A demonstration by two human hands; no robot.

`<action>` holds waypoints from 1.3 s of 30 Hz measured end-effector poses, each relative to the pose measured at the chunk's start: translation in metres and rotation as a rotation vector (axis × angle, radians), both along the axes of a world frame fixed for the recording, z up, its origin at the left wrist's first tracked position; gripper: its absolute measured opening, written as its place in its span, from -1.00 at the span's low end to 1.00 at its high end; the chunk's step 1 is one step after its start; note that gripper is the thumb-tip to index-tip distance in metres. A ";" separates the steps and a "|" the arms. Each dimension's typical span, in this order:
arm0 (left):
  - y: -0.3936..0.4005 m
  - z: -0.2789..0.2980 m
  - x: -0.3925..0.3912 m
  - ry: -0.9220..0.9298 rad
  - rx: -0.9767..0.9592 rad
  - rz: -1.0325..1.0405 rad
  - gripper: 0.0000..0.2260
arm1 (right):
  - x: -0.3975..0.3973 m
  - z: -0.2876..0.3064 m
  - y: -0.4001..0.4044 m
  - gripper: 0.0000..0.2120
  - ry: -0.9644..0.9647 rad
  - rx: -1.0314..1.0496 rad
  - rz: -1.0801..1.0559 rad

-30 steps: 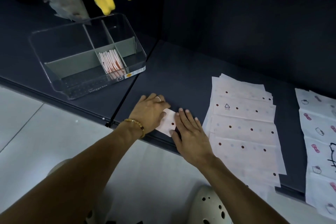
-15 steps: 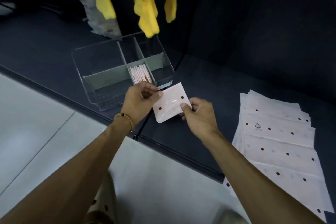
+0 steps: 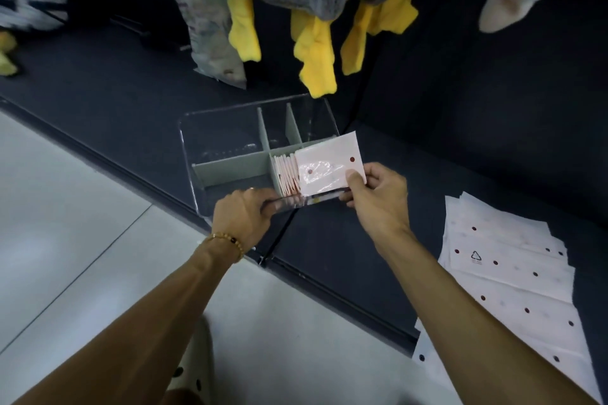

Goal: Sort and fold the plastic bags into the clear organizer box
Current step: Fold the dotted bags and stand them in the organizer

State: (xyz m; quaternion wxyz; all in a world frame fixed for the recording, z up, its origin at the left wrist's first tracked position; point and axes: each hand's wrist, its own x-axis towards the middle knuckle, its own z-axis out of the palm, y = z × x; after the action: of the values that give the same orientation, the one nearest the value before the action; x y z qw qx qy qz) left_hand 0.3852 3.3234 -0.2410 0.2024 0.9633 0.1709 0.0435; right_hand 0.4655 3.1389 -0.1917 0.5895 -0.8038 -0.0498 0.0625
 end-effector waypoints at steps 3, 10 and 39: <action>-0.012 -0.003 -0.019 -0.005 -0.020 -0.093 -0.82 | 0.007 0.011 0.012 -0.88 -0.054 -0.009 -0.017; -0.029 -0.002 -0.030 -0.024 -0.121 -0.057 -0.87 | 0.017 0.020 0.047 -0.83 -0.445 -0.434 -0.110; -0.223 0.005 -0.038 -0.141 -0.967 0.041 -0.75 | -0.076 -0.044 -0.244 -0.60 0.074 -0.584 -0.216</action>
State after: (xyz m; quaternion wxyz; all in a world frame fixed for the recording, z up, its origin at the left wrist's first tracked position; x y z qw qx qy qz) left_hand 0.3472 3.1005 -0.2356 0.6369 0.7499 0.1765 0.0283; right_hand 0.3896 2.8949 -0.2362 0.3382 -0.9370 0.0774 0.0402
